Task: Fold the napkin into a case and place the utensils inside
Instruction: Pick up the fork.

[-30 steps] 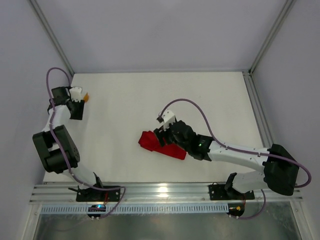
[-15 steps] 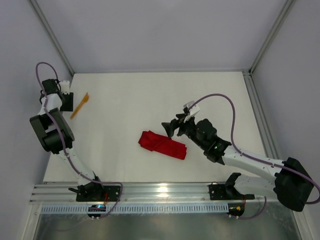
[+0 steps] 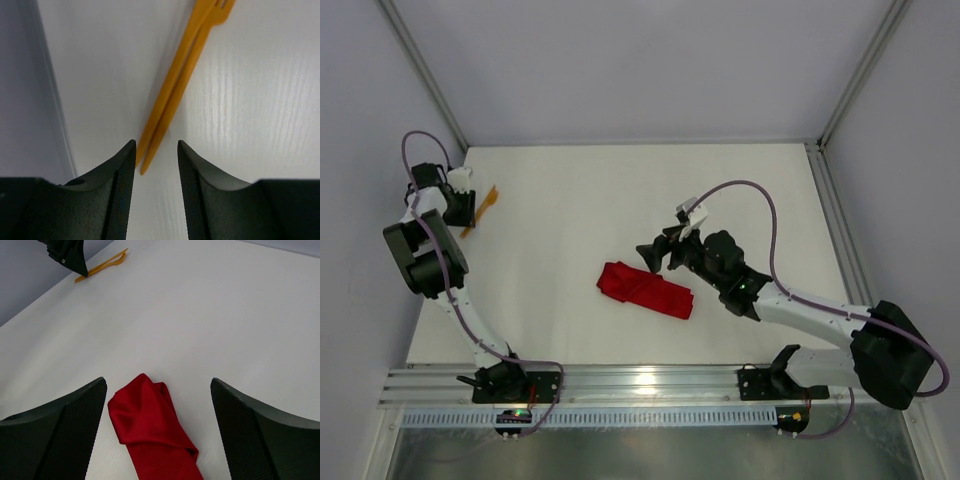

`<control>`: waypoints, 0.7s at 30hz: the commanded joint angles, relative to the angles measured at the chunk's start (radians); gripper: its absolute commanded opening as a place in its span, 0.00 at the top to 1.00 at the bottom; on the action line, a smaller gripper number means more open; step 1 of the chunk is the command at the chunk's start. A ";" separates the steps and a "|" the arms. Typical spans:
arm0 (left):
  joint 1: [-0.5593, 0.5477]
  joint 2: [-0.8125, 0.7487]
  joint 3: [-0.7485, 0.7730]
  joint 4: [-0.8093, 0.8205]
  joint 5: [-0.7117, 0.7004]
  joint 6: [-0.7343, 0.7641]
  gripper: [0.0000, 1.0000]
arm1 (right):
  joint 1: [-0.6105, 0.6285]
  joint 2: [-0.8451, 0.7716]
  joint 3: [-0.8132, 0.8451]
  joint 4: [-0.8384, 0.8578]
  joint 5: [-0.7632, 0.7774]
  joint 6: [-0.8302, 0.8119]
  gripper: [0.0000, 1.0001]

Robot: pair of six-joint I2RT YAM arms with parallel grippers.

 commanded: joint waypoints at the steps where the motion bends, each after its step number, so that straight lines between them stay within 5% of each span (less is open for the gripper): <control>1: 0.002 -0.055 -0.035 -0.012 0.069 0.047 0.59 | -0.001 0.031 0.072 0.037 -0.060 -0.007 0.12; 5: 0.002 0.011 -0.009 0.029 0.012 0.042 0.66 | -0.001 0.074 0.119 0.020 -0.117 0.017 0.14; 16: 0.000 0.000 -0.025 0.012 0.142 0.073 0.79 | -0.001 0.102 0.161 -0.024 -0.128 0.027 0.14; 21: 0.000 0.045 0.023 -0.024 0.164 0.076 0.77 | -0.001 0.101 0.163 -0.035 -0.122 0.028 0.14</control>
